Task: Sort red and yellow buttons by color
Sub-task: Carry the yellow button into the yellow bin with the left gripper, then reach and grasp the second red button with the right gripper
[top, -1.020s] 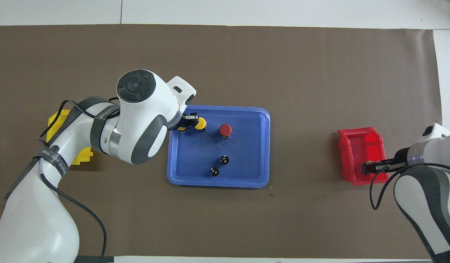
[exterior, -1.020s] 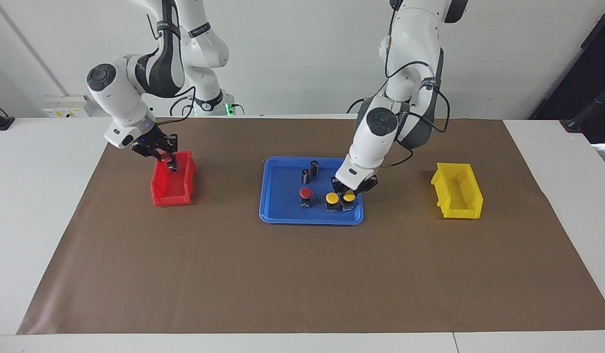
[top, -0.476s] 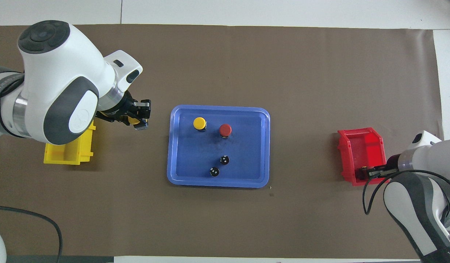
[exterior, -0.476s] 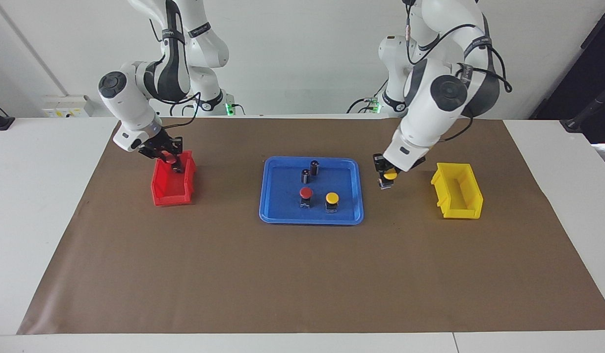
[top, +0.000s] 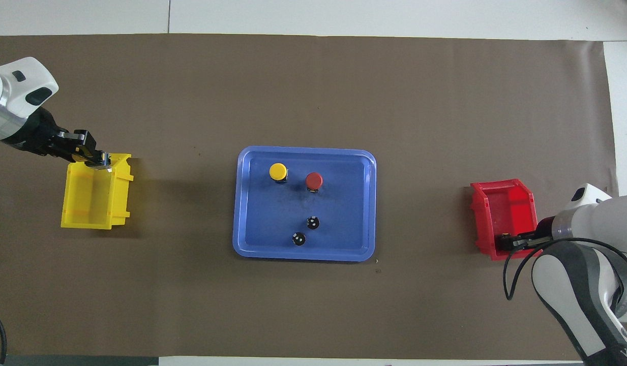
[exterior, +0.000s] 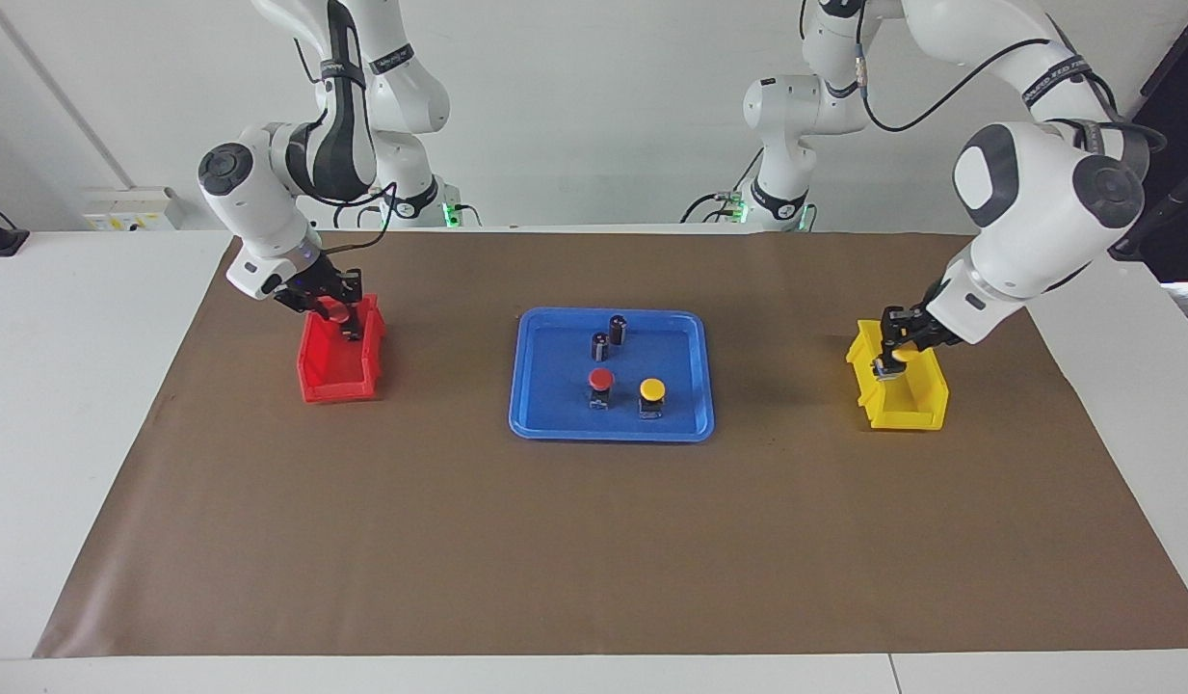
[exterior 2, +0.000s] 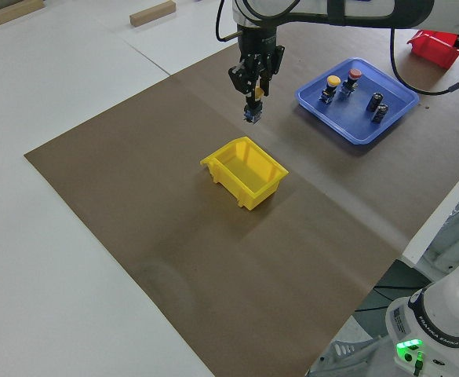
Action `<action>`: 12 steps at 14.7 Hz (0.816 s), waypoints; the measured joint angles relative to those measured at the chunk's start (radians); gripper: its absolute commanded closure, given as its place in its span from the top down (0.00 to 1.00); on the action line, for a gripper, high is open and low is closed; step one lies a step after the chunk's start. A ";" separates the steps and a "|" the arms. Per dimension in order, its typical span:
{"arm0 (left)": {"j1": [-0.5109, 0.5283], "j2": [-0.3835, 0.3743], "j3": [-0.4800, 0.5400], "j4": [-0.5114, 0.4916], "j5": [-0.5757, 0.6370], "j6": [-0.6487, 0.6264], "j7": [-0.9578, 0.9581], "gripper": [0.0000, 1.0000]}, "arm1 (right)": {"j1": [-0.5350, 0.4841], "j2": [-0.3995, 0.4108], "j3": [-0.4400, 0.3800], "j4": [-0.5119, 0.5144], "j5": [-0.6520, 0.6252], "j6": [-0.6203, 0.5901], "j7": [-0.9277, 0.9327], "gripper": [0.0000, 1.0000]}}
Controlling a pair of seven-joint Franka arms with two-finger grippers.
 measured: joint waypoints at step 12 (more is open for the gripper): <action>0.055 -0.091 -0.001 -0.364 0.022 0.301 0.093 0.02 | 0.294 0.129 0.020 0.548 0.005 -0.302 0.423 0.77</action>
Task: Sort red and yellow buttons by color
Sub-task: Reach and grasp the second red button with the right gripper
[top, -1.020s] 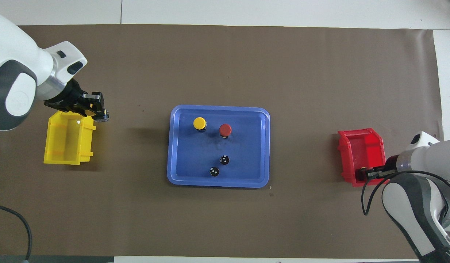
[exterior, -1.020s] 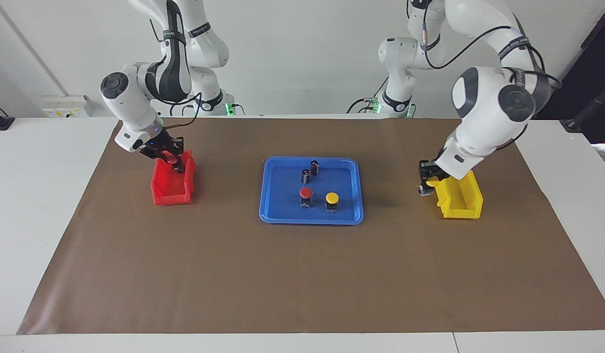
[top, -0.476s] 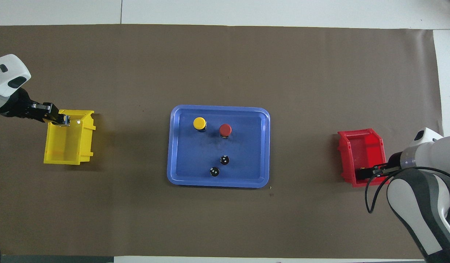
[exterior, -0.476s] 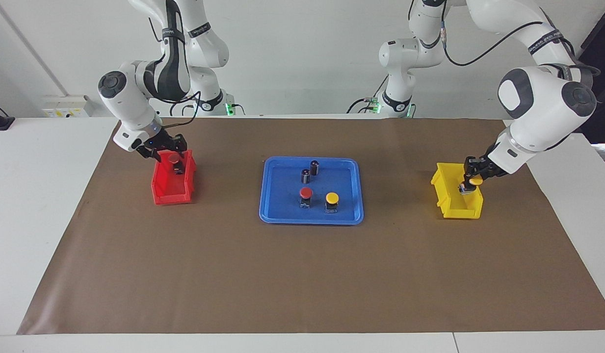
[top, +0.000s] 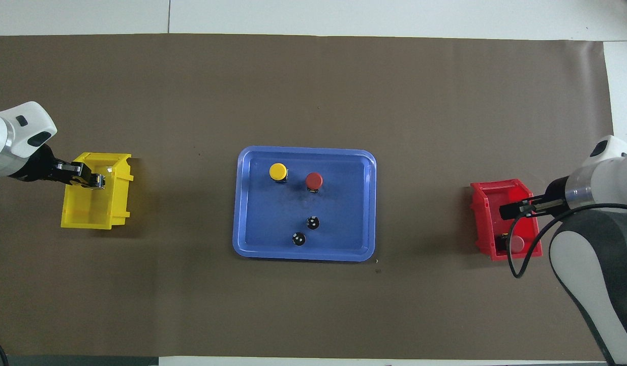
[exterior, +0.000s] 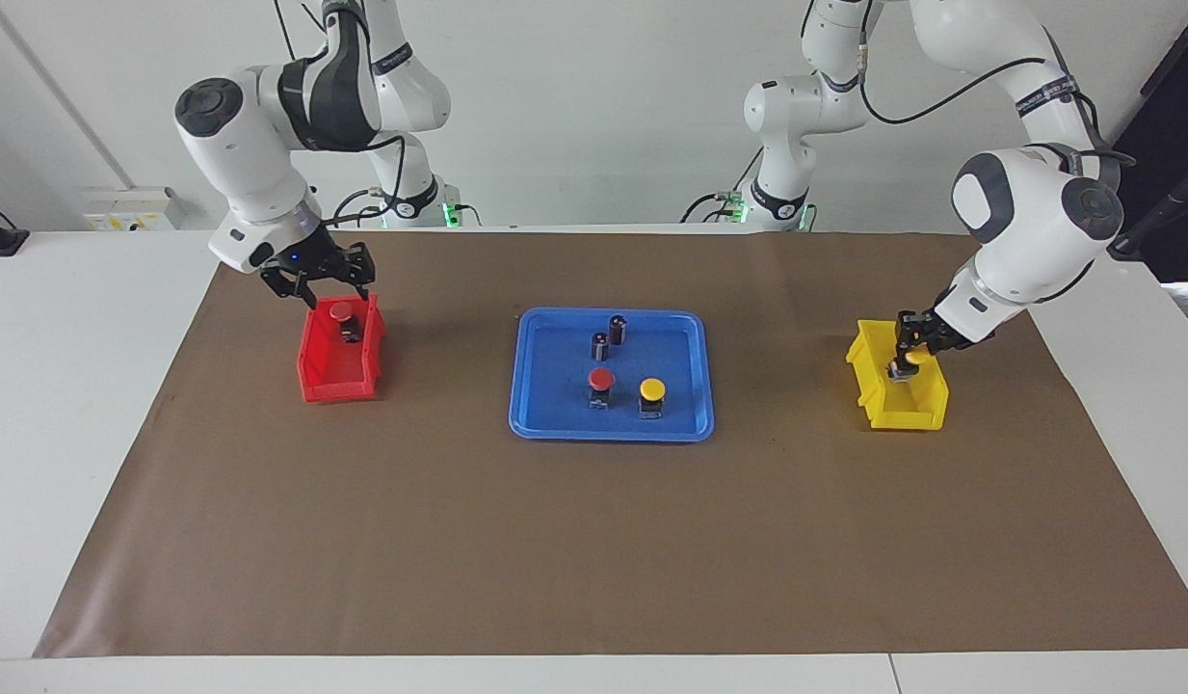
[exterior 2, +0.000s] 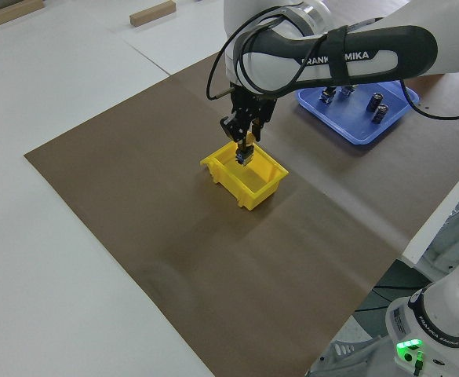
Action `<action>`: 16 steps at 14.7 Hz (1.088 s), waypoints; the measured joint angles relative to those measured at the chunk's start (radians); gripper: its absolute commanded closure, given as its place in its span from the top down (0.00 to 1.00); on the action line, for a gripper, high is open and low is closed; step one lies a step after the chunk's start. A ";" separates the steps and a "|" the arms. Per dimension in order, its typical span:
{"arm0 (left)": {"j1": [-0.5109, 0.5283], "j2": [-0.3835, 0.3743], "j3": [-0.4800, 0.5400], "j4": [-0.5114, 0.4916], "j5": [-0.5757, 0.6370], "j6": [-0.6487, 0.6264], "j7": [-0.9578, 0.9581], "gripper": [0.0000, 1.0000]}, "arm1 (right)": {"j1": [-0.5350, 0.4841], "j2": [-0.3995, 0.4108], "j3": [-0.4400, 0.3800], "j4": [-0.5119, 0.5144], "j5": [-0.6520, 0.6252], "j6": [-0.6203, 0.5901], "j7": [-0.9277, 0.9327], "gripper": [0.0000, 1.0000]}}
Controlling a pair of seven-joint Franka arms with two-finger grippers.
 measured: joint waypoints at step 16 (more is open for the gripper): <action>0.056 -0.032 -0.019 -0.120 0.006 0.107 0.074 0.37 | 0.415 0.587 0.003 0.401 -0.106 0.302 0.654 0.72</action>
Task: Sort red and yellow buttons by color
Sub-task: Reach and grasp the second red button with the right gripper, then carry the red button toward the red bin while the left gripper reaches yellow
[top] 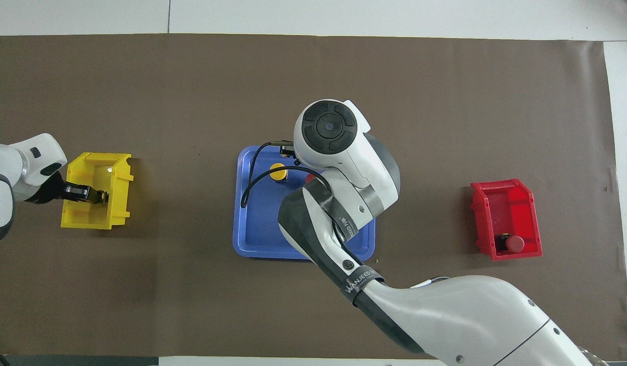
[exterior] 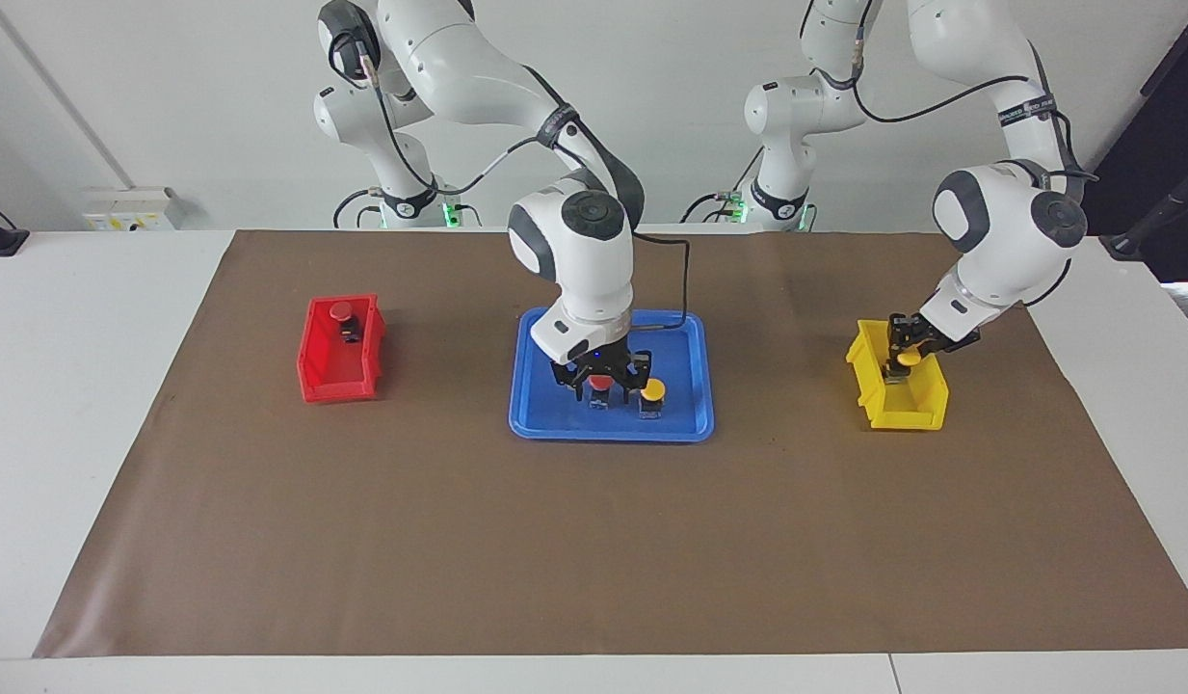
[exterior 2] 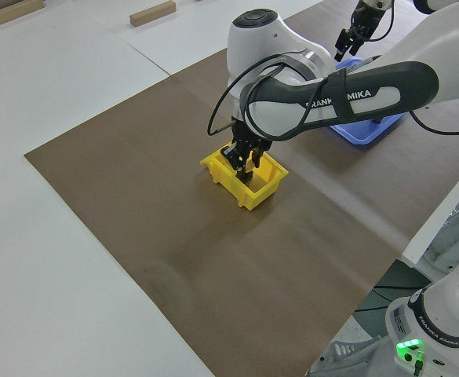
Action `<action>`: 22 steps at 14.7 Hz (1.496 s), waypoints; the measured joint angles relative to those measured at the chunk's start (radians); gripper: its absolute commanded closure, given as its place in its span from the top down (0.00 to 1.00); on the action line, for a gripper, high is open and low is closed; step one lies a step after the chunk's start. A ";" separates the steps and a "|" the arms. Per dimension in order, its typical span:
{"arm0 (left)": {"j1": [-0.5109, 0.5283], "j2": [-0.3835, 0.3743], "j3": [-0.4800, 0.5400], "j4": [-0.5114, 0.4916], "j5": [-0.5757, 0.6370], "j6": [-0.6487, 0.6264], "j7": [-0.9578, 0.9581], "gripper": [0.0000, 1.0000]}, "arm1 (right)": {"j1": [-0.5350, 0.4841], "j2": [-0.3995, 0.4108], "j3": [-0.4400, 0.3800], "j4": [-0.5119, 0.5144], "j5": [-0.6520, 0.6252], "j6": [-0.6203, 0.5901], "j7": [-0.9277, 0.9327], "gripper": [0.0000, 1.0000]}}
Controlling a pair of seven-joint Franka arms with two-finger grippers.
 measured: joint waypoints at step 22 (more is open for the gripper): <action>-0.341 -0.023 -0.013 0.245 0.086 -0.188 -0.479 1.00 | 0.021 -0.039 0.000 -0.091 0.000 -0.016 -0.019 0.19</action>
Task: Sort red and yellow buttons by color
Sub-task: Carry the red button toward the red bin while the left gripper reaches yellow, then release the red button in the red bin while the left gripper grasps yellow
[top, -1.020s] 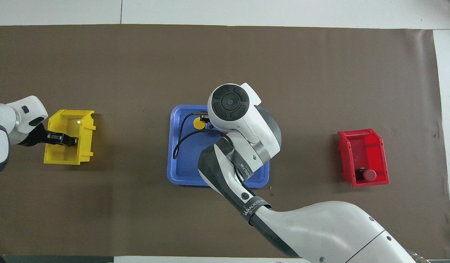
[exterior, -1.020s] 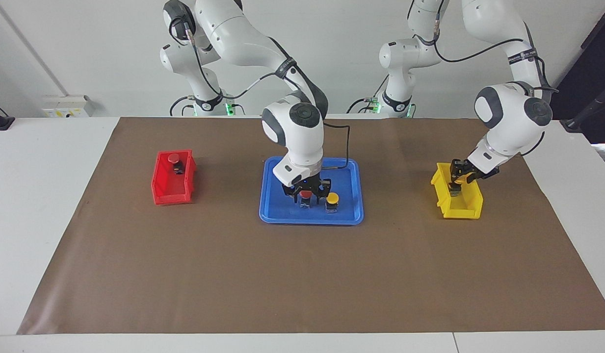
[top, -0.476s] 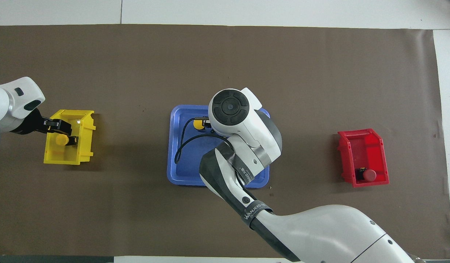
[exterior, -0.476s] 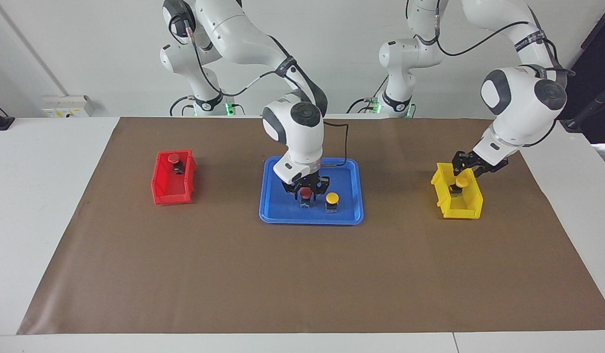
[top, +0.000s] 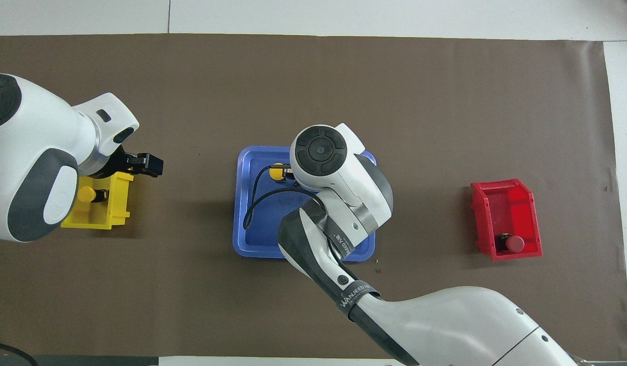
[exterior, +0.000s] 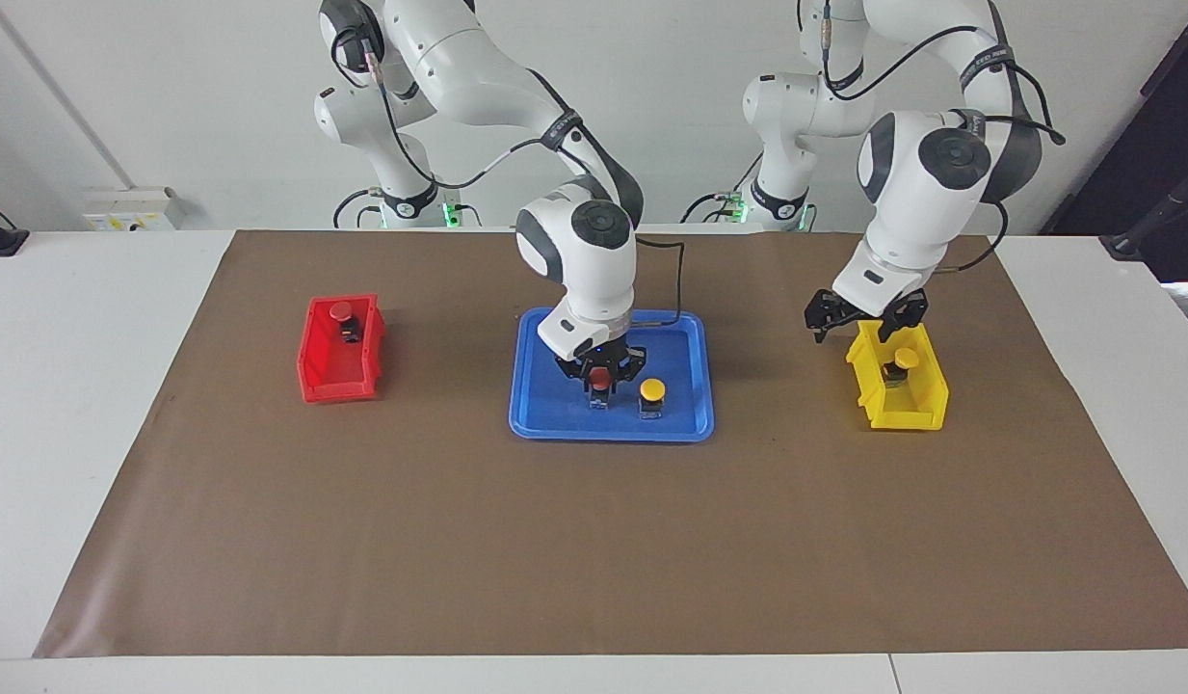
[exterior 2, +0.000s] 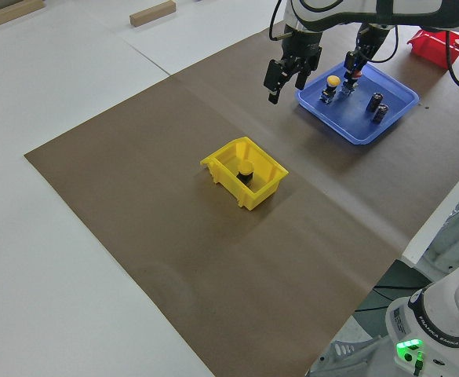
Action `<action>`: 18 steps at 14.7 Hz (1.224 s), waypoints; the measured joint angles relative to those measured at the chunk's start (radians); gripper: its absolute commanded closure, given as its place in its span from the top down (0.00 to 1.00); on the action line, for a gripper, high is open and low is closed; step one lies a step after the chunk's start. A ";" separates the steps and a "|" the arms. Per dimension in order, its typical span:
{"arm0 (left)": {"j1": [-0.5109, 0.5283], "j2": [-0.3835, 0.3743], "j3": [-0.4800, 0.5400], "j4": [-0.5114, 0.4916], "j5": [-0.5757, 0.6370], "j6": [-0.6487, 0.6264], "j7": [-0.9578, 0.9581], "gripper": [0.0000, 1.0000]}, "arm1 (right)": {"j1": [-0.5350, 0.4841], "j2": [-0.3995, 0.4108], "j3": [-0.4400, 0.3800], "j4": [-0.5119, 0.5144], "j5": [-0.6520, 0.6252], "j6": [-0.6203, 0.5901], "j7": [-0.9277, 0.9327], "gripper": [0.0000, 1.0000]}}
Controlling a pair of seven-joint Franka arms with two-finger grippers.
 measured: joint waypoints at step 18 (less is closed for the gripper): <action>-0.348 0.425 0.002 0.298 -0.099 0.153 -0.497 0.90 | -0.655 -0.460 -0.013 -0.451 0.033 -0.079 -0.857 0.20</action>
